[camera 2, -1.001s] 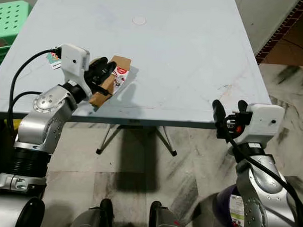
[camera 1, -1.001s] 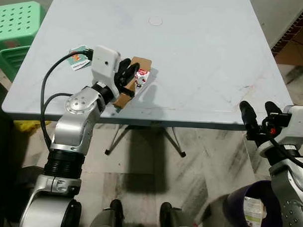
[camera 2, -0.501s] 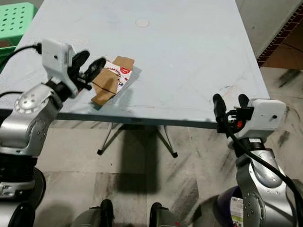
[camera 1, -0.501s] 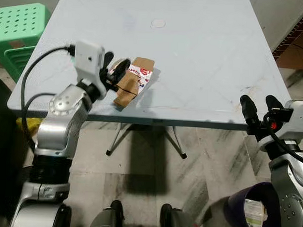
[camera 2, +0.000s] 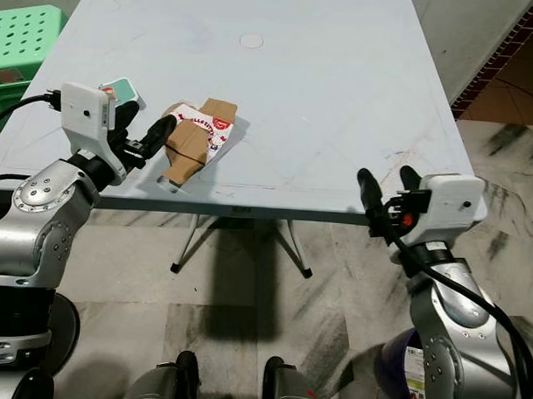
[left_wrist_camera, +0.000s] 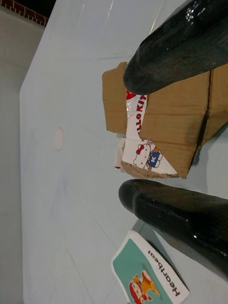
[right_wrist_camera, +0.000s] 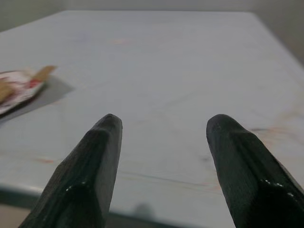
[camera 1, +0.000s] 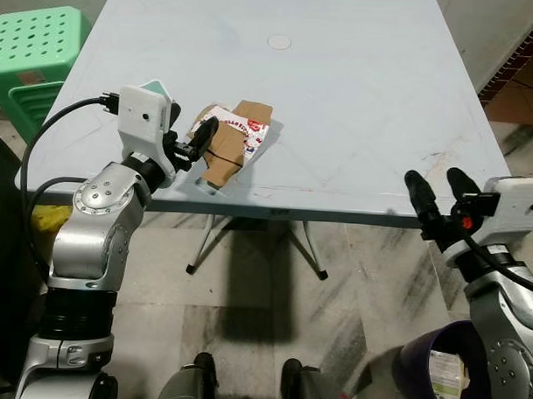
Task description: Picking trash to rubbish bin
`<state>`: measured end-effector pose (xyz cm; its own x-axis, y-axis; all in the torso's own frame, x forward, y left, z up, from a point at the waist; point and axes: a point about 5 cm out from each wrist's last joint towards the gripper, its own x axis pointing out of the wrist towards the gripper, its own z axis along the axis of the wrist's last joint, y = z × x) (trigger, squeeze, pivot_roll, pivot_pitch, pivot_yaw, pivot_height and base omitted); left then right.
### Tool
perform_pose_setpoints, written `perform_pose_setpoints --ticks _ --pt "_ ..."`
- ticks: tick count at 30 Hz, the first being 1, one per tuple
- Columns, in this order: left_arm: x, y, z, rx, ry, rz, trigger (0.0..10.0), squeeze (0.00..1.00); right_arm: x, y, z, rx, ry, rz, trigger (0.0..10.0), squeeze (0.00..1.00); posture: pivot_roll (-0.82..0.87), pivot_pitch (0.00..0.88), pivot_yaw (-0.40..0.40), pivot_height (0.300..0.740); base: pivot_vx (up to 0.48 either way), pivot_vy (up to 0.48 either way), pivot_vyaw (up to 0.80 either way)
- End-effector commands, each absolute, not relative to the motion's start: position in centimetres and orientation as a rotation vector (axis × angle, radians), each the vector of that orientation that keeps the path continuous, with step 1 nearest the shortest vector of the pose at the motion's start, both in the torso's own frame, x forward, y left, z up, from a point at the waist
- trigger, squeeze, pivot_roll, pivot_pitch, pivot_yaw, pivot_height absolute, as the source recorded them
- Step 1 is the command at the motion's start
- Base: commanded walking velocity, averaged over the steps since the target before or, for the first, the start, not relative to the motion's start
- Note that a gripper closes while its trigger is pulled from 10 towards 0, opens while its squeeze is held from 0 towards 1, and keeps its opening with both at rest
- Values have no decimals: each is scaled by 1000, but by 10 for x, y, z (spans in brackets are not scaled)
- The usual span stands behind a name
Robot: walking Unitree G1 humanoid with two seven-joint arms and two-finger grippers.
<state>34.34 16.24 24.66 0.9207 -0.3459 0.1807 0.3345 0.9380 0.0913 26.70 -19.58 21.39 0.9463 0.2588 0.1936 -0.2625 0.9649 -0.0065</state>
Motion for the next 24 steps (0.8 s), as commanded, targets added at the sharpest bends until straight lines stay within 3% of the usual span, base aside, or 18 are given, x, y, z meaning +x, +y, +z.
perform_pose_setpoints --ticks 1,8,24 --pt "342 164 245 78 -181 -342 10000 0 267 -187 216 9 -189 349 10000 0 -84 256 -57 740 0 0 0" --pt "347 174 222 27 -78 -267 10000 0 272 -181 221 2 -207 383 10000 0 -83 247 -59 740 0 0 0" --pt "357 168 224 4 -87 -274 10000 0 269 -183 227 29 -260 362 10000 0 -98 233 -46 740 0 0 0"
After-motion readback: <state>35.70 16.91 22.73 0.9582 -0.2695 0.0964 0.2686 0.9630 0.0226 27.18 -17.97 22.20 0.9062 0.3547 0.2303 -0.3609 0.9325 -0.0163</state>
